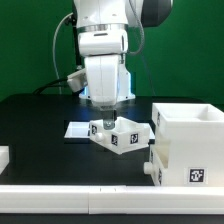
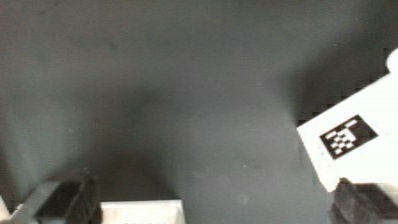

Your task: Assemble drawer

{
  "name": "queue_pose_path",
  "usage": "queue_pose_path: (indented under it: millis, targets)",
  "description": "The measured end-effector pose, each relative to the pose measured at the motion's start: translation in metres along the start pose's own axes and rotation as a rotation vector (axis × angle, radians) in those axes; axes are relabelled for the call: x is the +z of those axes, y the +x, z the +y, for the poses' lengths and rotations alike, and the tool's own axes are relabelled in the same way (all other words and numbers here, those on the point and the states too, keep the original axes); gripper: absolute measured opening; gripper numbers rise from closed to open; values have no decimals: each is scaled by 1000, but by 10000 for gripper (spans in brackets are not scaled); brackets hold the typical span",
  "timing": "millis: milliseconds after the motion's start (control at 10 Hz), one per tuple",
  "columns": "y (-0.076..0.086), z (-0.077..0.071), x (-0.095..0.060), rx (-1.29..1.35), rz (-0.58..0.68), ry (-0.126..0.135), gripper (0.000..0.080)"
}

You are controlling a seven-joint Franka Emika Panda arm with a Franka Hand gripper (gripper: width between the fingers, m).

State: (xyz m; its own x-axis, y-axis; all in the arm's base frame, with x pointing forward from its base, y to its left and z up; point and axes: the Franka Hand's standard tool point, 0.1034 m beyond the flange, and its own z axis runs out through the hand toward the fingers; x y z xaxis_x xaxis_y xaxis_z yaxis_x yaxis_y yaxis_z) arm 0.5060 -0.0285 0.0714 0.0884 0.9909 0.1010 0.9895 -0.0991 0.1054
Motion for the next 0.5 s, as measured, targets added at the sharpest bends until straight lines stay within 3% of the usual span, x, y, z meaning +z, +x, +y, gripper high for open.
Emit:
queue_pose_path:
  millis: [200,300,500]
  targets:
    - [-13,-25,-5,-282,-35,0,649]
    - [-21,-35,-5,-393,-43,14,649]
    - [-28,-40,-5,-450,-46,23,649]
